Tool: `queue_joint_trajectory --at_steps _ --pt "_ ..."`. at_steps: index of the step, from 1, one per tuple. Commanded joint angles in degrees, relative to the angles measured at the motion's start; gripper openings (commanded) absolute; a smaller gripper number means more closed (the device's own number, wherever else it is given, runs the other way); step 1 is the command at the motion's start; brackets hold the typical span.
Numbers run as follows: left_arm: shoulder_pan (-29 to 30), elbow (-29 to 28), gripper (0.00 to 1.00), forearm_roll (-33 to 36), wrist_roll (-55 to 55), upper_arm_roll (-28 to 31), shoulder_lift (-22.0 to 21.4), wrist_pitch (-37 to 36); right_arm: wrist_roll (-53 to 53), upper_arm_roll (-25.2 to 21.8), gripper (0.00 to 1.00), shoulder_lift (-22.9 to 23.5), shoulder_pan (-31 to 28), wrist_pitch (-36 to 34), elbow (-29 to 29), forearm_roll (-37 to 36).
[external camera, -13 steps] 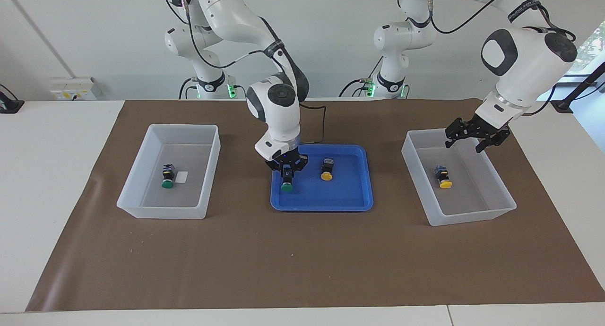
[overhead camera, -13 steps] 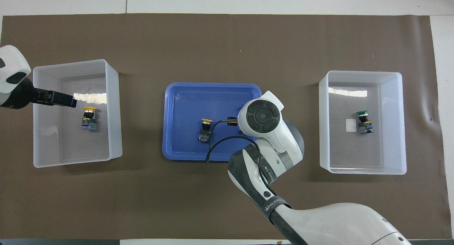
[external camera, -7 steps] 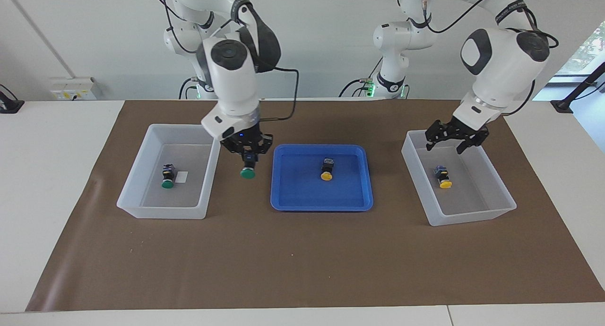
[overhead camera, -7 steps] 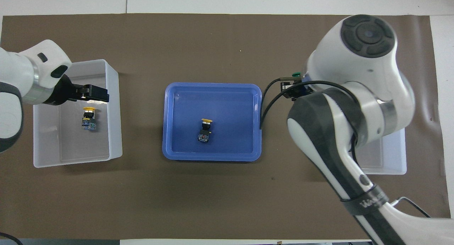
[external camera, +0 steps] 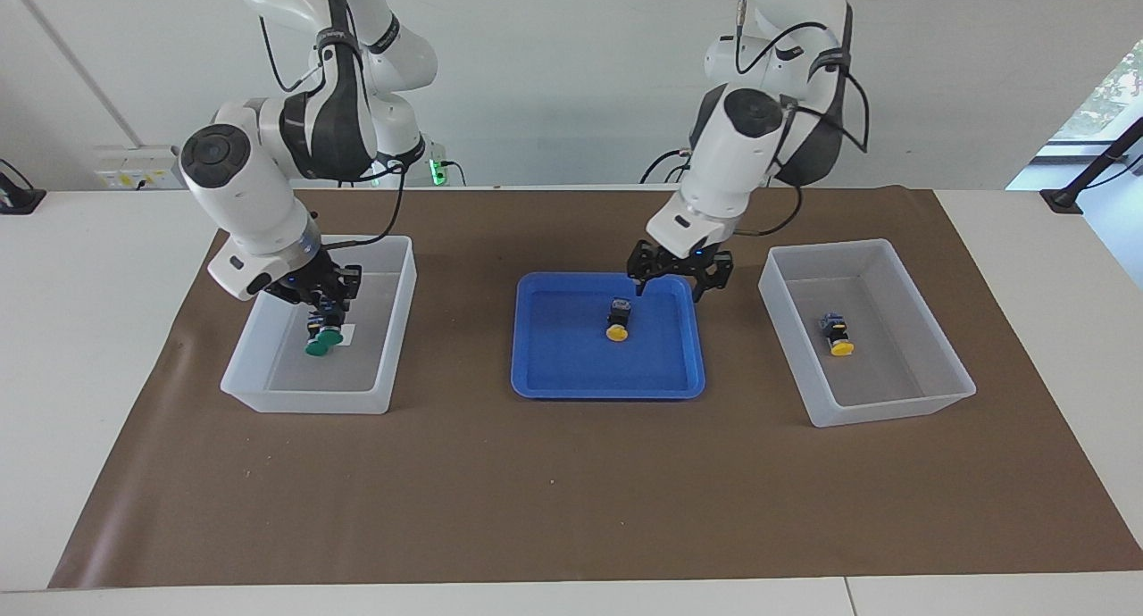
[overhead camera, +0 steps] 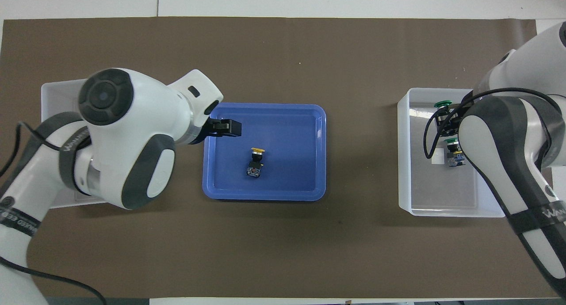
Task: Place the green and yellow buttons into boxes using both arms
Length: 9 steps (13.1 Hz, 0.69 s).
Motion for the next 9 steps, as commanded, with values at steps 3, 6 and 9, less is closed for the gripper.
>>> queue_joint_trajectory --at_steps 3,6,9 --pt "-4.7 -6.5 1.00 5.3 -3.6 1.1 3.9 7.8 0.0 1.0 0.61 -7.6 -0.3 12.5 -16.3 -0.9" --pt "-6.2 -9.9 1.00 6.0 -5.1 1.1 4.5 12.2 0.0 1.0 1.00 -5.5 -0.5 8.1 -8.8 -0.8" --pt "-6.2 -9.9 1.00 6.2 -5.1 1.2 4.9 12.6 0.1 1.4 1.00 -6.0 0.5 -4.3 3.1 -0.5"
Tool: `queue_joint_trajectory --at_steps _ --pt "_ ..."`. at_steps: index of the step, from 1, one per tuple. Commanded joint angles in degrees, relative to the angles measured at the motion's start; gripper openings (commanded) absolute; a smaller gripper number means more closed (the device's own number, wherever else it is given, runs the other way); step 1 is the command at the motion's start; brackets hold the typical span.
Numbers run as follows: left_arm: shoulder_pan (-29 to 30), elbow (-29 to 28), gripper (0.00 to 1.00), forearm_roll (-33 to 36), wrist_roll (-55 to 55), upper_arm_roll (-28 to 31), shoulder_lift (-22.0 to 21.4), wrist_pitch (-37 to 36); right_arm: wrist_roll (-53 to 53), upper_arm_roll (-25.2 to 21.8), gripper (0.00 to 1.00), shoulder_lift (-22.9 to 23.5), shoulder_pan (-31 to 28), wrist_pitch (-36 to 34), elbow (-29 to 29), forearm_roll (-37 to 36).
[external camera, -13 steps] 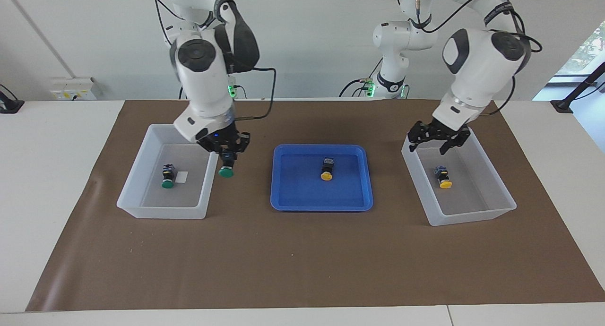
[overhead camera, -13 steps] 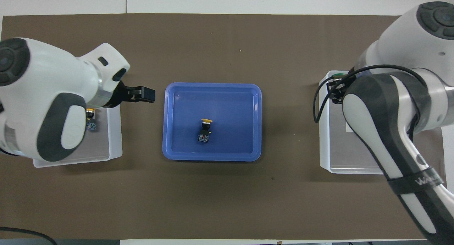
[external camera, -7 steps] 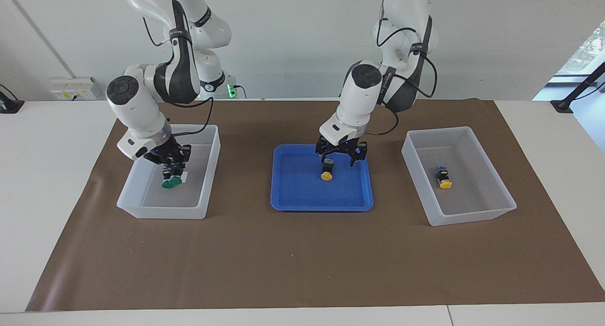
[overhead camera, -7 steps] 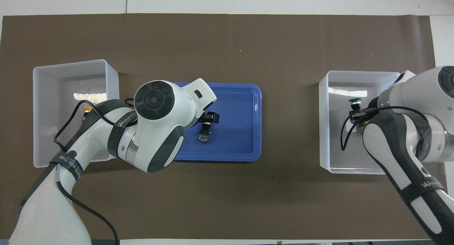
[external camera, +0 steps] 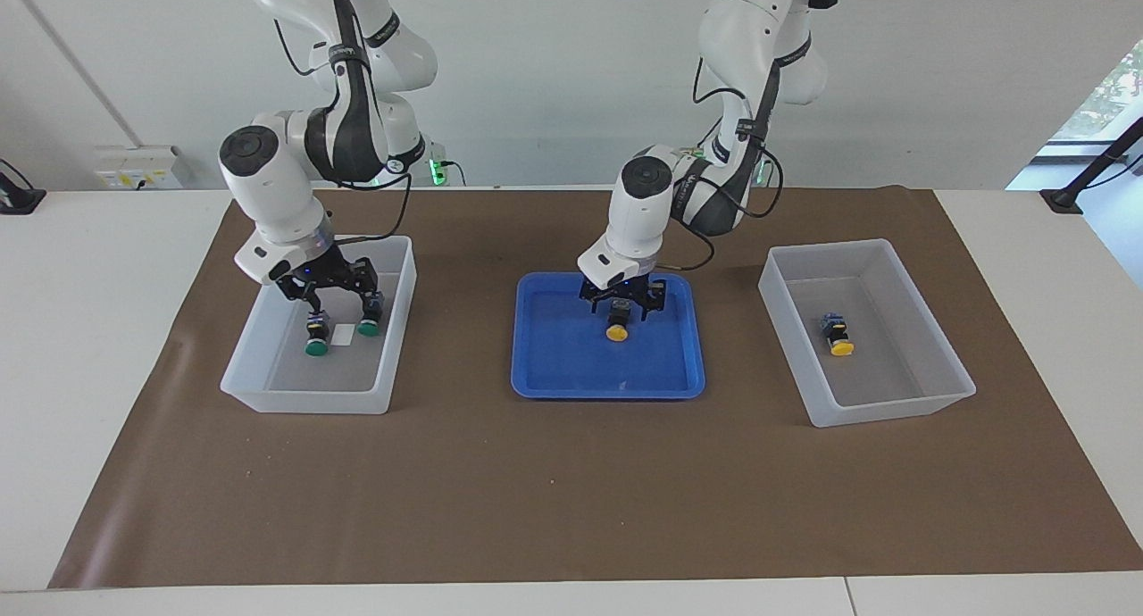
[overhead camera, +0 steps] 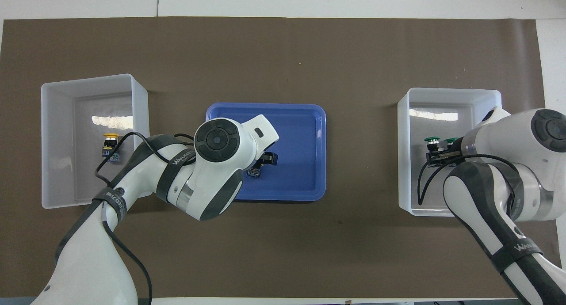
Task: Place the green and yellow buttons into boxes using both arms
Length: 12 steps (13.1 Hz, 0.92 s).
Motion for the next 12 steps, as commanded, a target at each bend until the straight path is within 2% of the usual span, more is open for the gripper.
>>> queue_joint_trajectory --at_steps 1,3,4,6,7,10,12 --pt "-0.6 -1.3 0.98 2.4 -1.2 0.9 -0.1 2.5 0.3 0.8 1.00 -0.2 0.2 -11.6 10.7 -0.1" --pt "-0.6 -1.3 0.81 2.6 -1.2 1.0 -0.1 3.0 0.3 0.7 1.00 -1.9 -0.2 -14.7 13.3 -0.1" --pt "-0.6 -1.3 0.60 2.7 -1.2 1.0 -0.1 3.0 0.3 0.6 1.00 -3.0 -0.5 -15.6 13.4 -0.1" --pt "-0.6 -1.3 0.11 2.7 -1.2 1.0 -0.1 2.9 0.3 0.5 1.00 -3.2 -0.5 -19.9 15.8 -0.1" --pt "-0.6 -1.1 0.00 2.7 -1.2 1.1 -0.1 2.5 0.3 0.5 1.00 -3.2 -0.5 -21.6 16.5 -0.5" --pt "0.0 0.1 0.00 2.7 -2.1 1.3 -1.9 0.7 0.1 0.5 1.00 -3.7 -0.2 -21.8 15.9 -0.8" --pt "1.6 4.7 0.00 2.5 -2.7 1.4 -4.9 -7.4 0.3 1.0 1.00 -3.7 1.1 -23.1 16.4 -0.8"
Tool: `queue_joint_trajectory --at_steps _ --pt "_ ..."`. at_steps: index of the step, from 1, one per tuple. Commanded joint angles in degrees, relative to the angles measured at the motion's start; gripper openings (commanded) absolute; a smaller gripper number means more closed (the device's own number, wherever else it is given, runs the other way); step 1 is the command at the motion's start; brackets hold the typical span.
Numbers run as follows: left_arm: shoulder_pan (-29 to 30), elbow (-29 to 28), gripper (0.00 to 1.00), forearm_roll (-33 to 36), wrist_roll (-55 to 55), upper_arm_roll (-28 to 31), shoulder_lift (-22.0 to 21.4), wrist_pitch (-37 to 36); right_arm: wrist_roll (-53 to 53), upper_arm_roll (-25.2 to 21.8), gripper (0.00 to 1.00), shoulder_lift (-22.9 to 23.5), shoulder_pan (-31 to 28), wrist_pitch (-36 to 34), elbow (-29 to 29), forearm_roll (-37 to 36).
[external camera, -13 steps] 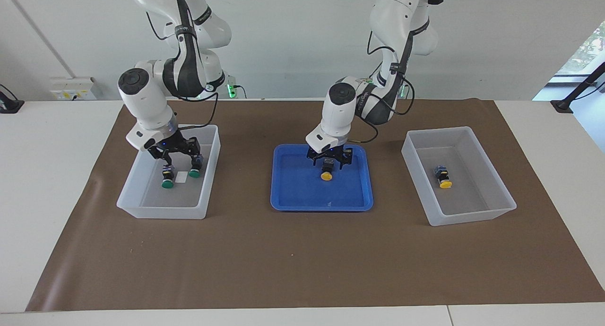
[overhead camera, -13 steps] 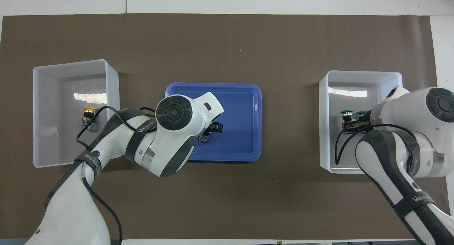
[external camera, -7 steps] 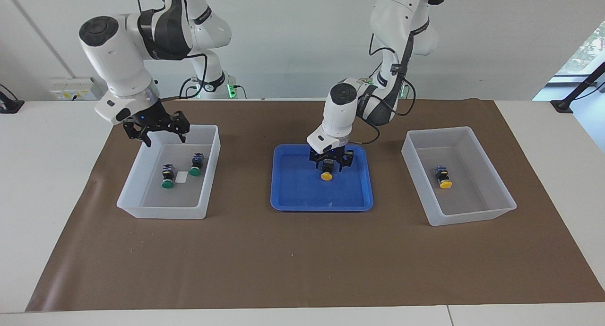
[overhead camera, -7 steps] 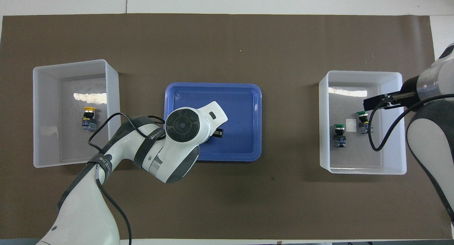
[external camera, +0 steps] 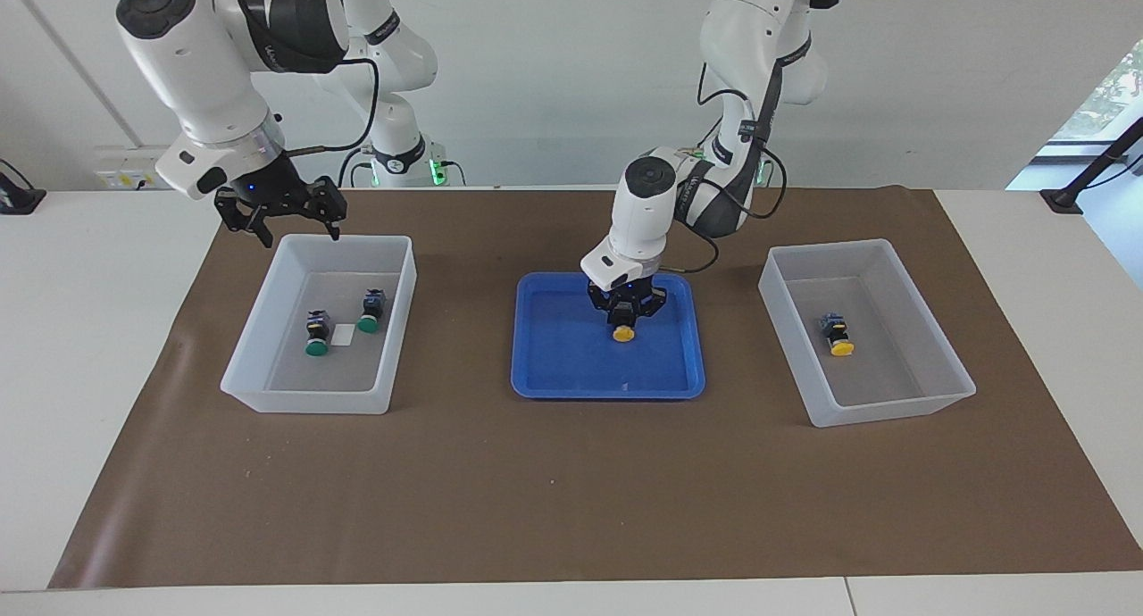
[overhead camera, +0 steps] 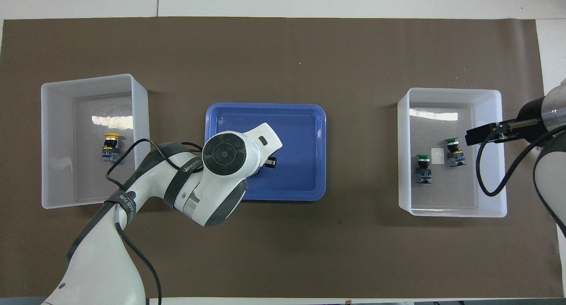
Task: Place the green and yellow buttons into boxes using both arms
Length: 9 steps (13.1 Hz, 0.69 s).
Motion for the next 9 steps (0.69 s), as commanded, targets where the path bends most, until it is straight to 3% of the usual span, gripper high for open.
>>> queue_joint_trajectory --at_steps 1,4,7,9 --pt "3.2 7.7 0.00 0.9 -1.5 0.4 -5.5 -13.8 0.2 0.5 1.00 -0.2 2.1 -1.7 1.0 -0.8" --pt "11.8 18.1 0.00 -1.2 1.7 0.5 -8.5 -29.0 0.2 0.3 1.00 -0.4 2.1 -2.8 2.2 -0.3" --pt "26.2 15.0 0.00 -1.4 22.5 0.6 -13.2 -34.6 0.2 -0.2 1.00 -0.3 0.4 -7.0 5.2 -0.7" --pt "35.0 8.4 0.00 -2.0 33.7 0.7 -15.4 -29.7 0.1 -0.4 1.00 -0.2 -3.6 -8.6 5.3 -0.8"
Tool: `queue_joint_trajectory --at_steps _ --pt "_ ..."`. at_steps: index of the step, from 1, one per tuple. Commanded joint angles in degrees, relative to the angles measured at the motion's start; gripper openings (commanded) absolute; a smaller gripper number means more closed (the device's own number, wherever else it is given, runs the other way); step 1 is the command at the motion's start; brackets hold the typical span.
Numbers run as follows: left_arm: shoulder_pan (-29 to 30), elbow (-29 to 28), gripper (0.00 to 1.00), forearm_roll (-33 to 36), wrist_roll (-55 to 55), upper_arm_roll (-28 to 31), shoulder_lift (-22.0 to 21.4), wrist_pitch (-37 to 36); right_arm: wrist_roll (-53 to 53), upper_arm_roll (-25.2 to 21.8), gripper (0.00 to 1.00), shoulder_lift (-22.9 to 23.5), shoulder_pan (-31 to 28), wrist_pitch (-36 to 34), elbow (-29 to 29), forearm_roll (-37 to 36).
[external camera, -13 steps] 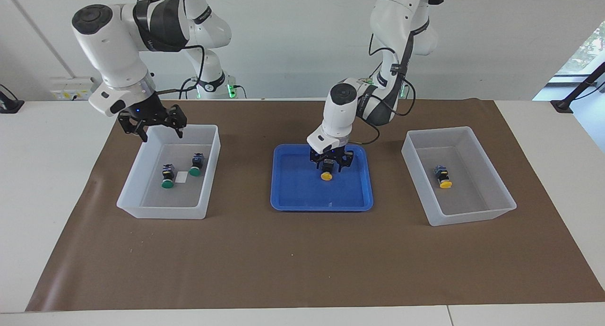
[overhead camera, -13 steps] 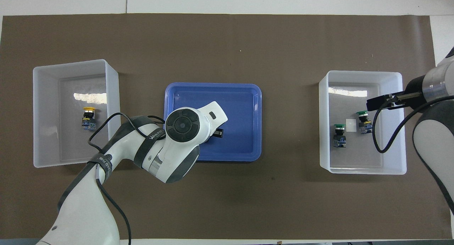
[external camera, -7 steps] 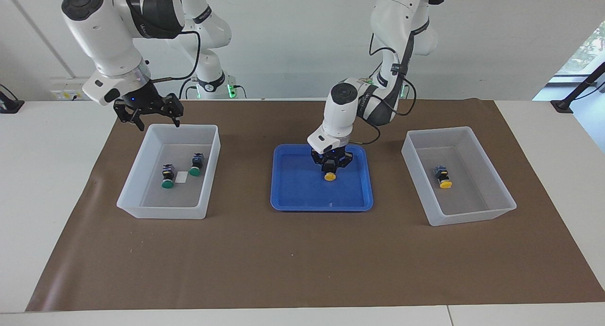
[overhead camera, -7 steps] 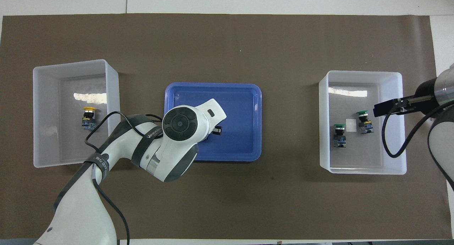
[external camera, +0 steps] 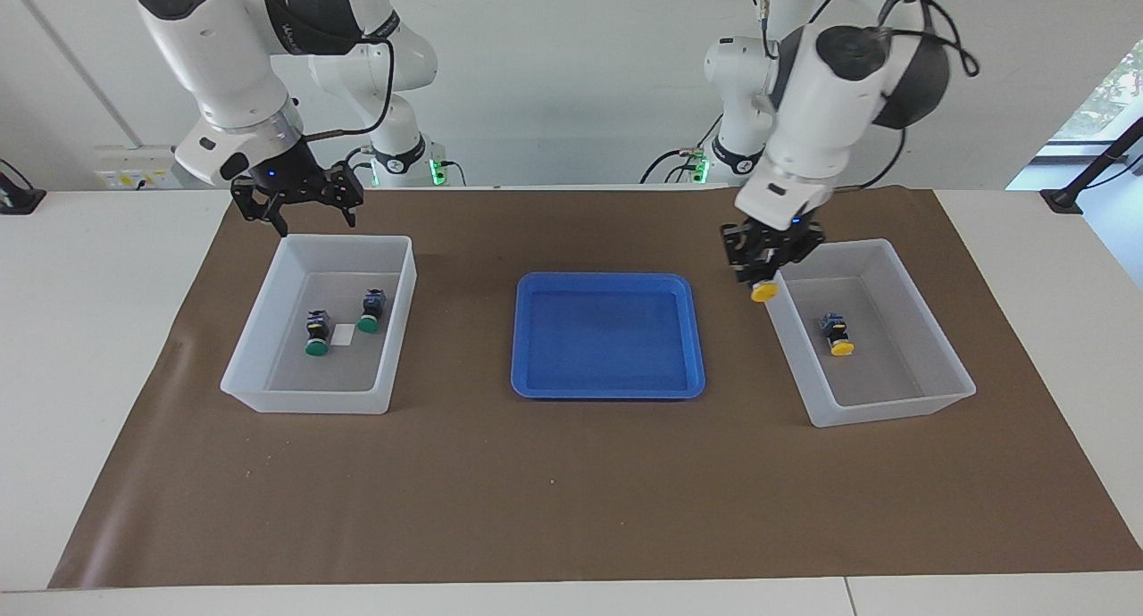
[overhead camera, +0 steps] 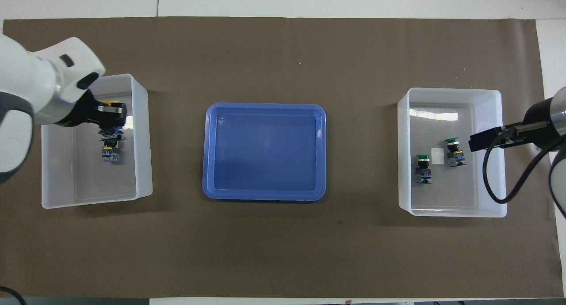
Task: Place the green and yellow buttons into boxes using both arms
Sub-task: 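Place the yellow button in the box with the left gripper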
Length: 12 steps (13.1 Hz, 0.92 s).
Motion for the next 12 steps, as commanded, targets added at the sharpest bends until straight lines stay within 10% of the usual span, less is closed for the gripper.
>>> queue_joint_trajectory --at_steps 1,9,10,12 --pt "10.2 -11.6 0.00 -1.6 13.0 -0.8 -2.5 8.8 0.1 0.1 1.00 0.4 -5.7 -1.6 1.0 -0.4" --pt "15.1 -29.9 0.00 -1.6 18.9 -0.5 0.2 32.6 0.0 0.1 1.00 2.7 -8.2 -1.4 2.3 -0.2" --pt "15.0 -29.6 0.99 -1.6 20.3 -0.5 0.2 32.4 0.4 0.0 1.00 2.5 -8.2 -1.4 1.9 -0.1" --pt "15.0 -27.5 1.00 -1.5 20.7 -0.5 0.3 30.0 5.7 -0.3 1.00 3.2 -8.2 -1.5 5.8 1.2"
